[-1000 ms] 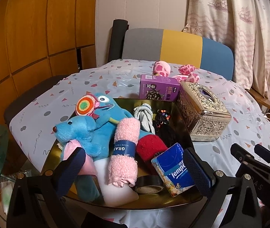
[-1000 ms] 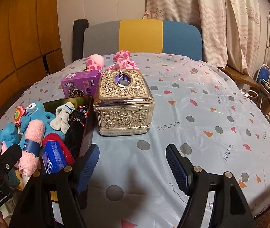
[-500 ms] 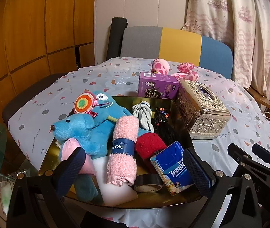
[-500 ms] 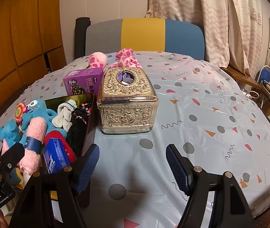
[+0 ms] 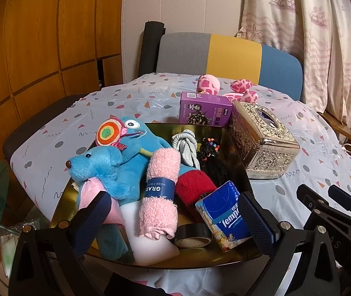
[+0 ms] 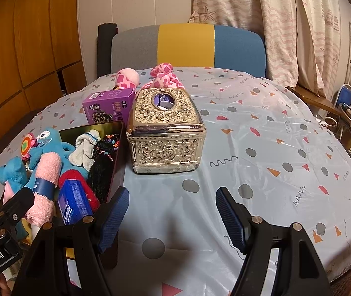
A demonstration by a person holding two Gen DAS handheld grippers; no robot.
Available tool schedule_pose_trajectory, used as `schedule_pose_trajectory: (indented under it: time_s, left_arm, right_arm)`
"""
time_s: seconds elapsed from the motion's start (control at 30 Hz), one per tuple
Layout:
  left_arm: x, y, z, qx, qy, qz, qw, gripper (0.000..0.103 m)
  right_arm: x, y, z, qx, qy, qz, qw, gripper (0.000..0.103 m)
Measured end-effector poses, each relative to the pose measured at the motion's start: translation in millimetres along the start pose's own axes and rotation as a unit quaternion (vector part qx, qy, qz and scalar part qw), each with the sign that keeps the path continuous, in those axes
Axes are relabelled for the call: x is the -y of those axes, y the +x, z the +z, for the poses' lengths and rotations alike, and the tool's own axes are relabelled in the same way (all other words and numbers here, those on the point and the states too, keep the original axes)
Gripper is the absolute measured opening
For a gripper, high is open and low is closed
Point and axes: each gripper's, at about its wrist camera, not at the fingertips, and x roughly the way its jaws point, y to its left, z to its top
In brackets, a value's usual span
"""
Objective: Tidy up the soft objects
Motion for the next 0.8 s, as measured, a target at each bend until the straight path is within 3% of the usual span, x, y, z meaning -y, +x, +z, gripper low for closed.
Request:
schedule_pose_trajectory:
  time_s: [0.8]
  left_arm:
    - [-1.5,-1.6,0.4,-0.002,0.0,-0.001,1.0,0.103]
  right_arm:
    - [-3.1,-0.9,-0.2,0.001,-0.003,0.002,1.0,0.074]
